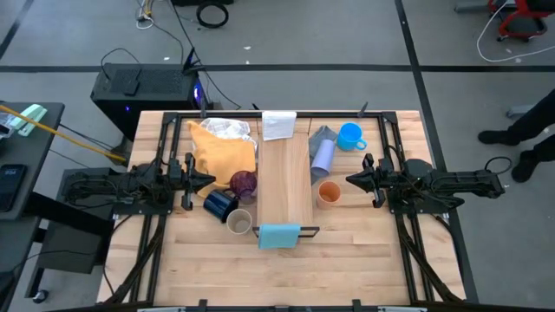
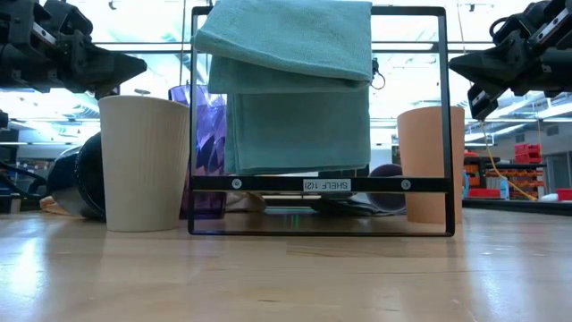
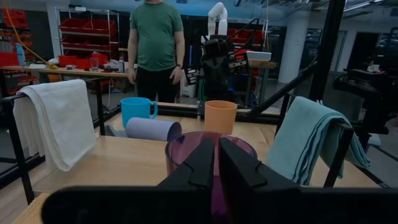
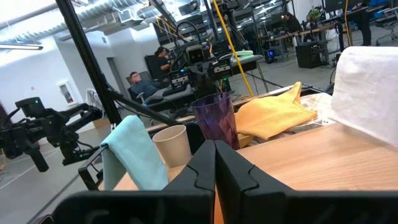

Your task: Stack small to large cups/mugs on shelf

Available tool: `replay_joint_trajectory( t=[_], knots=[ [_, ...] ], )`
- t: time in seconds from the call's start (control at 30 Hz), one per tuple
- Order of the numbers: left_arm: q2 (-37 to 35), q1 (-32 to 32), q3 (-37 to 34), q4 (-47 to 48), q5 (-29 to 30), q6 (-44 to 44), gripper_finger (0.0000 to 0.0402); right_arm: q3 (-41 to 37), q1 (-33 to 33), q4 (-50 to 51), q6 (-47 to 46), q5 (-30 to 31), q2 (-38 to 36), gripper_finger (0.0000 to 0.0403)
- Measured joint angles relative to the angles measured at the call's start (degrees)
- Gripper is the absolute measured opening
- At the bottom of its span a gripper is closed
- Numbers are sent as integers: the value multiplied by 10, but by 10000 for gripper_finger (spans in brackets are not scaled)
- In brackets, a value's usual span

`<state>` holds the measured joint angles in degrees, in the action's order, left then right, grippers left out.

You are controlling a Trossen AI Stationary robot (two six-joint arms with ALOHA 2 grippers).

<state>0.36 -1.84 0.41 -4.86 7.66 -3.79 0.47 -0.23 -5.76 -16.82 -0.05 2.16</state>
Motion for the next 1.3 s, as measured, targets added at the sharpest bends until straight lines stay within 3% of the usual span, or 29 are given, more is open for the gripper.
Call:
replay_joint_trajectory(
  t=[1.3],
  knots=[
    [0, 0, 0, 0, 0, 0, 32, 0, 0, 0, 0, 0, 0, 9]
  ],
)
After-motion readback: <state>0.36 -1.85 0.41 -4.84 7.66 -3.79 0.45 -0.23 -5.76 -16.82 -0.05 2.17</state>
